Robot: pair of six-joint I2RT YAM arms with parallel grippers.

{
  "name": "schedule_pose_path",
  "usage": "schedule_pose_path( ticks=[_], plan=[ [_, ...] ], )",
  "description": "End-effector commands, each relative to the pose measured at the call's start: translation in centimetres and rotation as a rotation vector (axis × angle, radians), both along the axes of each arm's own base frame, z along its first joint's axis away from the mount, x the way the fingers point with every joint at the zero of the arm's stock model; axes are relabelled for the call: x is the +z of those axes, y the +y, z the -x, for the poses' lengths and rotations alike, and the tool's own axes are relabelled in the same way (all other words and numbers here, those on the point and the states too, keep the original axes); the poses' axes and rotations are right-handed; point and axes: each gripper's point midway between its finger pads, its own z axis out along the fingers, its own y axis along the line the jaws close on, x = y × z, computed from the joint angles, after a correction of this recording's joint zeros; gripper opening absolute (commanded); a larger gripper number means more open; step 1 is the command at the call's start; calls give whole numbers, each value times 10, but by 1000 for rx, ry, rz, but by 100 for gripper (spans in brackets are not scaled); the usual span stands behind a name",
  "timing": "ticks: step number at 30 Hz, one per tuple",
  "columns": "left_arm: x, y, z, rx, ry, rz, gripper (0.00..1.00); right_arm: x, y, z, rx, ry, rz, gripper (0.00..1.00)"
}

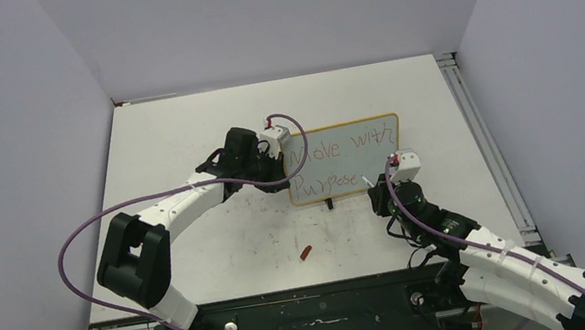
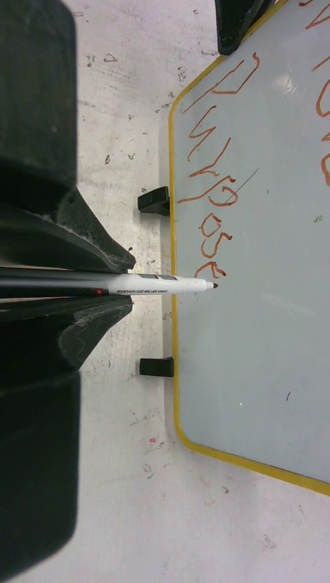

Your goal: Write a sentence on the whiteboard

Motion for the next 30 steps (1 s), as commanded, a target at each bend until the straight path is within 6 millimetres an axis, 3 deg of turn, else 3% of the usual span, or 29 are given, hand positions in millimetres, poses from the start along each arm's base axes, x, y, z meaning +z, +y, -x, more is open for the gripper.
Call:
schedule_pose_path(
  ticks=[1,17,30],
  plan=[
    [42,-11,-13,-12,-90,71,0,5,0,-9,-21,-40,-21,5],
    [38,-11,-13,-13,-81,68,0,-2,-16,-22,-68,-59,-21,5],
    [38,-12,-13,-16,-82,71,0,-14,-17,-22,-60,-16,-27,5]
  ],
)
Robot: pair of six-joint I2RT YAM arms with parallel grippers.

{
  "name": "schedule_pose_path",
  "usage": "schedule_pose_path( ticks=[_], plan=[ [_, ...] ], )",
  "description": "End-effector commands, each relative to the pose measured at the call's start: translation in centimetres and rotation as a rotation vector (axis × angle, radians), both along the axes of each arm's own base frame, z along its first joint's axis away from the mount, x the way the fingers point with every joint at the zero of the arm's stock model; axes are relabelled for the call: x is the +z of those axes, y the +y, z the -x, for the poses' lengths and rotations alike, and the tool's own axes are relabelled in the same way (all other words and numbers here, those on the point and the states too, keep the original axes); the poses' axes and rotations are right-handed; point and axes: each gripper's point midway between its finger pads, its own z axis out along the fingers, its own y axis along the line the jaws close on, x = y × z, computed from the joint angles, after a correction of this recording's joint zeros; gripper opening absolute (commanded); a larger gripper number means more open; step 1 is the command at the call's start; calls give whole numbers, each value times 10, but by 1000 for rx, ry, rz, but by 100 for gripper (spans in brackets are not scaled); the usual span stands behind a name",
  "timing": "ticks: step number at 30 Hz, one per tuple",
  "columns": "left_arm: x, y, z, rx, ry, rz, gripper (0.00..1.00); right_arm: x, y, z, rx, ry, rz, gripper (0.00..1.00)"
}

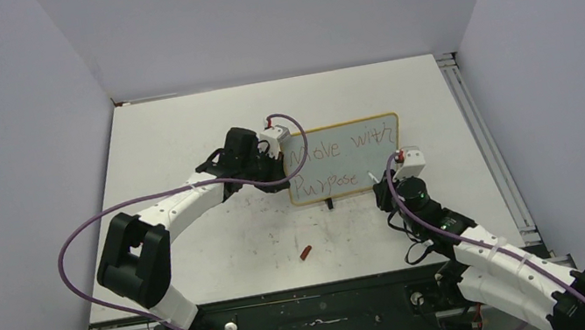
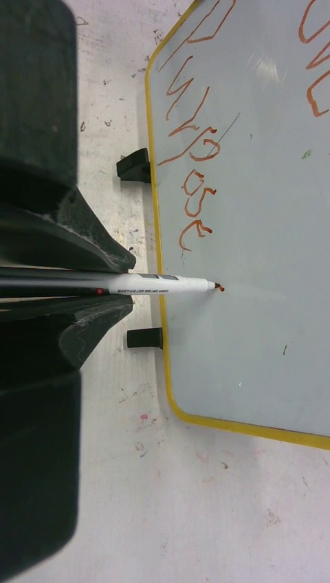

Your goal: Write a sentence on the whiteboard

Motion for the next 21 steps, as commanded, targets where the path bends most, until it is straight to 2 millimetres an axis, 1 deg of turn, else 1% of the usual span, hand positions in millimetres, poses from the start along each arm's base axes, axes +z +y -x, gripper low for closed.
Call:
schedule_pose_path(
  ticks=[1,3,12,18,21],
  plan=[
    [38,-12,-13,-17,-83,70,0,1,2,-3,-1,-9,-25,5],
    [38,-12,-12,-17,-82,70,0,-4,2,-1,-4,8,-26,5],
    [40,-12,-12,-18,-85,72,0,-11,2,2,-7,45,-30,5],
    [40,-12,-12,-18,-86,73,0,-13,3,2,-8,57,-30,5],
    [40,-12,-12,-18,-86,73,0,-10,3,2,-4,47,-36,5]
  ],
)
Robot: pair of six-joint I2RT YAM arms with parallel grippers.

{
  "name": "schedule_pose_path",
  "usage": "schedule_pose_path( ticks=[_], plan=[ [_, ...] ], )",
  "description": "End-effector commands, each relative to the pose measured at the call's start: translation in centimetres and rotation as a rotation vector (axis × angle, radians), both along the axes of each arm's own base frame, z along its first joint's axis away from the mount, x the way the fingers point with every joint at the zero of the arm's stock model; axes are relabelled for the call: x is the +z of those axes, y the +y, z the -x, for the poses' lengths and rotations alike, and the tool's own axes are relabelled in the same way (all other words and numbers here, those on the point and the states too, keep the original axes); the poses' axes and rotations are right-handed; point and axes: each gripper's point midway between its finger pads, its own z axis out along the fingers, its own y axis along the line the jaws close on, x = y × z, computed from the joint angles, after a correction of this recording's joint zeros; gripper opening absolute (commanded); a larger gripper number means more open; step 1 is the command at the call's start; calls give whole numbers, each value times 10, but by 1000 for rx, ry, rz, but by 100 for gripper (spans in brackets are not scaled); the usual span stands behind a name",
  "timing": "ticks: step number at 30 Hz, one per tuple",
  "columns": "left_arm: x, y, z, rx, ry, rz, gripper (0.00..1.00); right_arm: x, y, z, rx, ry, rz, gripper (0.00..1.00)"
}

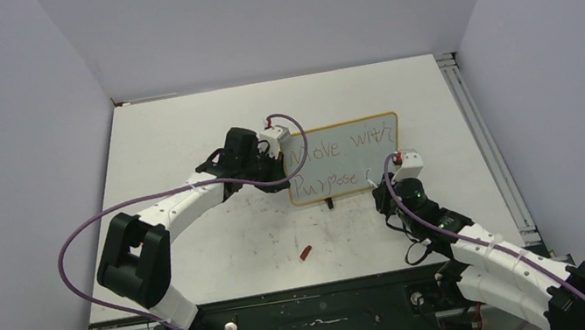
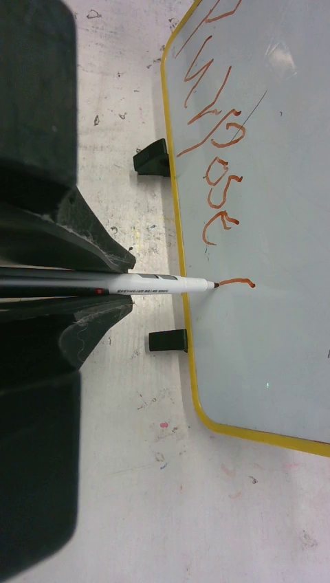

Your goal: Write a sentence on the whiteboard

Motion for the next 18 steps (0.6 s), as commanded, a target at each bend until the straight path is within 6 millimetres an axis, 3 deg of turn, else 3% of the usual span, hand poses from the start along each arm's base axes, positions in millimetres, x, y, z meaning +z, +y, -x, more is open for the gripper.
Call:
schedule_pose_path(
  ticks=[1,18],
  plan=[
    [40,-12,-12,-19,-86,73,0,7,1,-4,-10,-29,-29,5],
    [39,-12,-12,-17,-84,70,0,35,-4,-14,-39,-139,-36,5]
  ],
)
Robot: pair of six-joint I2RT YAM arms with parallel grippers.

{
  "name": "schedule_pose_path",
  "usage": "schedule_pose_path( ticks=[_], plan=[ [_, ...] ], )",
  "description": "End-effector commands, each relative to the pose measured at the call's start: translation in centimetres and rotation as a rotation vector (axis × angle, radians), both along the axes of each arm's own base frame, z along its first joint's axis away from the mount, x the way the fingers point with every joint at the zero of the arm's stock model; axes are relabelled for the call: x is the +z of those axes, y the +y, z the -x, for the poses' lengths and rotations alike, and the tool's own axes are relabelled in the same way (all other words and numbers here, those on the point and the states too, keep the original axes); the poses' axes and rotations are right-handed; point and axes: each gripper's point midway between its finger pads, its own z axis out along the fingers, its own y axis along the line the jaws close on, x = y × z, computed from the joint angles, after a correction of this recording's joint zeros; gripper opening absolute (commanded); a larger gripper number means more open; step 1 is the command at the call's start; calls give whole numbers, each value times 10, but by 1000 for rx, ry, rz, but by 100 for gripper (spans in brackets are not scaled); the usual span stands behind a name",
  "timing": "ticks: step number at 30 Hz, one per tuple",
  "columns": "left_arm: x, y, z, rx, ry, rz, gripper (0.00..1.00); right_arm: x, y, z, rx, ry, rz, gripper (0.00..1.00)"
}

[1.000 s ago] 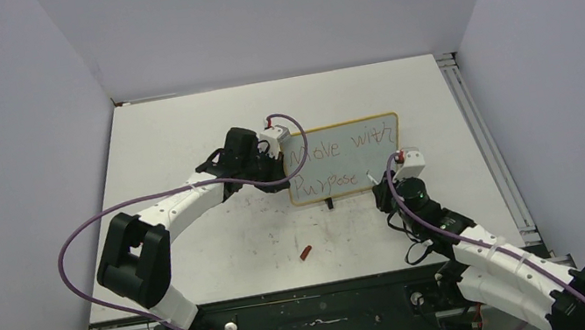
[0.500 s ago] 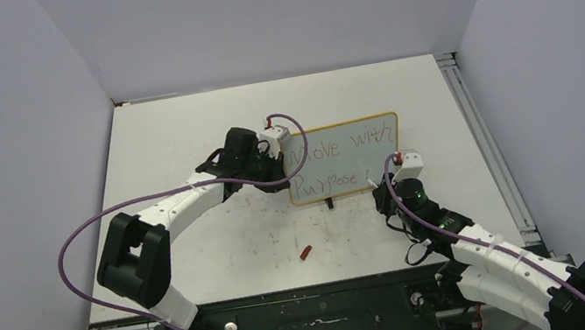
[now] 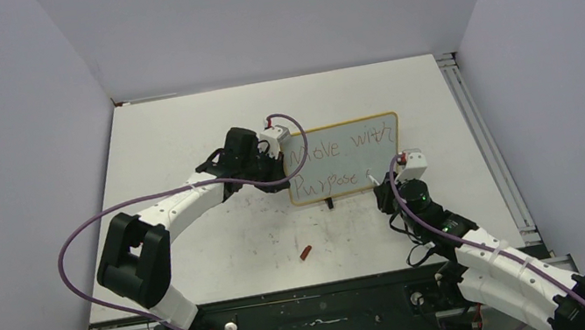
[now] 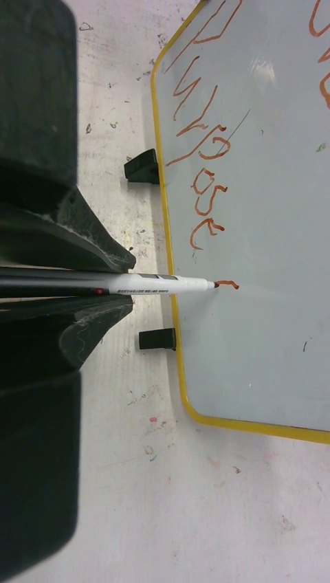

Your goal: Write a sentence on the whiteboard

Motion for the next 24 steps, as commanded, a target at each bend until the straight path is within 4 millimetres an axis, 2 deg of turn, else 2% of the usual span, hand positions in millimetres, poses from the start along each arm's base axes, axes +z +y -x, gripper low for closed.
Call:
schedule_pose_path(
  ticks=[1,14,24],
  plan=[
    [40,-12,-12,-18,-86,71,0,24,-3,-13,-38,-86,-20,5],
    [41,-12,-12,-17,-88,72,0,32,-1,-15,-29,-114,-30,5],
    [41,-12,-12,-18,-87,72,0,28,-3,-17,-46,-107,-21,5]
  ],
)
